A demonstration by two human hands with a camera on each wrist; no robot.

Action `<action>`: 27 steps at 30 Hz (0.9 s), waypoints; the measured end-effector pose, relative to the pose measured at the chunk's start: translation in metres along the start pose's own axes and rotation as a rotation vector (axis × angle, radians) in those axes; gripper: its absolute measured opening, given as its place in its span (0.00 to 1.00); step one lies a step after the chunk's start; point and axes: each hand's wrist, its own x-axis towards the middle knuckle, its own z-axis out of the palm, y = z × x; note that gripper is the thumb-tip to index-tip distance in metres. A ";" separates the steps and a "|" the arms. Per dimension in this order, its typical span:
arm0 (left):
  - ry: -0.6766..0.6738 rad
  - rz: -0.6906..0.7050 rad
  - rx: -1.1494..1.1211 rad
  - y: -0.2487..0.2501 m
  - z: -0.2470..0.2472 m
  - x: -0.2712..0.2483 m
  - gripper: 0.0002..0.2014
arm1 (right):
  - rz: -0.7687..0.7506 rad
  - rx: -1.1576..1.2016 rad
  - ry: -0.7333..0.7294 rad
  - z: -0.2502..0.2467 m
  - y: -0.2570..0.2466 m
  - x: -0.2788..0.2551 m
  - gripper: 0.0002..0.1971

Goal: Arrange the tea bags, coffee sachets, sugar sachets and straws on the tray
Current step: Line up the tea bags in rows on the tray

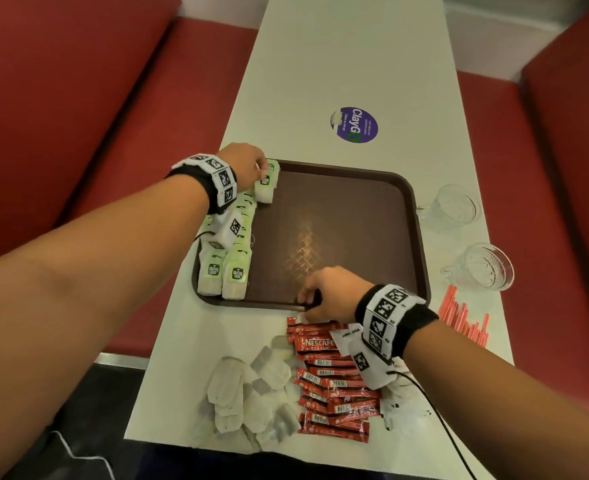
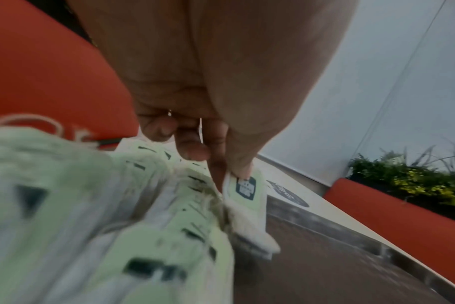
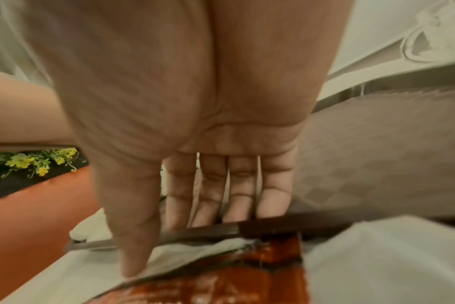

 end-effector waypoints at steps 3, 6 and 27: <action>0.046 -0.038 0.016 0.001 0.000 0.017 0.06 | 0.010 -0.037 0.007 -0.002 0.000 -0.004 0.12; 0.042 -0.072 0.059 0.003 0.001 0.028 0.06 | 0.012 -0.038 0.025 -0.004 0.000 -0.004 0.10; 0.132 0.062 -0.086 0.034 0.008 -0.067 0.10 | -0.103 -0.181 0.054 0.005 -0.015 -0.011 0.15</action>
